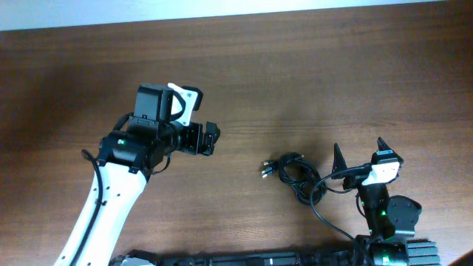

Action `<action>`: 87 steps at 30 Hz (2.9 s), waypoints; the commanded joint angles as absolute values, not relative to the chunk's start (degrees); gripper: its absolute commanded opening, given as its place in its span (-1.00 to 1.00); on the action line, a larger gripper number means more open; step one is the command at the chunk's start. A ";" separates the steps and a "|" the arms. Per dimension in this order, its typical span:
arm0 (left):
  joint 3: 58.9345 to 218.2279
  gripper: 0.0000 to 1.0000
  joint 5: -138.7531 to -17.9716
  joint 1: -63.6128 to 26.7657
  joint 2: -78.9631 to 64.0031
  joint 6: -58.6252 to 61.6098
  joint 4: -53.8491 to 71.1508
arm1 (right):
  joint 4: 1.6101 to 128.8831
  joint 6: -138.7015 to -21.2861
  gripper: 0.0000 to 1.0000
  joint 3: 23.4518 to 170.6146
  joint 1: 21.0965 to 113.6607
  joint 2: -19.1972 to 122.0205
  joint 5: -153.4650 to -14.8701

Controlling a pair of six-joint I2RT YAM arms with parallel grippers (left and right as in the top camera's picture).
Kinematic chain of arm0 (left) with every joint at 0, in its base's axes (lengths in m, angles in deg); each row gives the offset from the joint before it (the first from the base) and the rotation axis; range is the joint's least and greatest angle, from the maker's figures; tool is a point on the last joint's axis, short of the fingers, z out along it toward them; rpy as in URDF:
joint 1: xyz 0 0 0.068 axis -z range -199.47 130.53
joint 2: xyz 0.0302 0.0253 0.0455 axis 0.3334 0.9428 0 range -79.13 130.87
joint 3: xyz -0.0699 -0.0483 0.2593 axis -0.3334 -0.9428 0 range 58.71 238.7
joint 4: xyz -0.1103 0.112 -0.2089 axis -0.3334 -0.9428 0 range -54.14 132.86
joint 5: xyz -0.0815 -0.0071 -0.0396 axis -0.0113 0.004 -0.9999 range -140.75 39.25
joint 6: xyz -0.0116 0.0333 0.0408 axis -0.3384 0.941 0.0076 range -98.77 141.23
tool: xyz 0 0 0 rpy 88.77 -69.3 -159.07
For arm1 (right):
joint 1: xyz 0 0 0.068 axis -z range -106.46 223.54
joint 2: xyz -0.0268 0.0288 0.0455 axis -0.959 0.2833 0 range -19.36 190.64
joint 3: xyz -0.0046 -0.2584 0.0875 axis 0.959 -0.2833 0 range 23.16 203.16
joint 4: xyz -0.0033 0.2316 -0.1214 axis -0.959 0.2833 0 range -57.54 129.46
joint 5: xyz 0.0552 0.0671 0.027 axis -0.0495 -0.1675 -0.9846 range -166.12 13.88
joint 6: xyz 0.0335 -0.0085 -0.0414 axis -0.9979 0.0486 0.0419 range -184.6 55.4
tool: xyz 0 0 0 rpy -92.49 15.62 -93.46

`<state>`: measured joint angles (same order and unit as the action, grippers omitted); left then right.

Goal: Untangle cables
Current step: 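Raise the left gripper and move it above the black cable bundle, then move the right gripper down onto the black cable bundle and grasp it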

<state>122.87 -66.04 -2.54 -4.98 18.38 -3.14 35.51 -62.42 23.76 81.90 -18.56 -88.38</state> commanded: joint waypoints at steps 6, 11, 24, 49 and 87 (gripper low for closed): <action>124.26 0.98 -72.61 -2.19 -4.56 17.35 -3.25 | 35.05 -62.05 0.98 23.47 81.31 -18.89 -88.53; 124.26 0.98 -75.24 -2.22 -4.56 17.35 -3.34 | 35.88 -62.03 0.97 23.47 81.31 -18.89 -88.51; 124.26 0.97 -75.17 -2.22 -4.56 17.37 -4.78 | 37.81 -70.20 0.97 25.05 81.33 -18.89 -101.82; 124.22 0.98 -74.97 -2.22 -4.56 17.37 -4.78 | 75.29 -65.00 0.98 63.47 81.42 19.34 -107.70; 124.22 0.98 -74.95 -2.22 -4.56 17.39 -3.05 | 86.00 -60.32 0.98 71.06 81.42 62.88 -109.25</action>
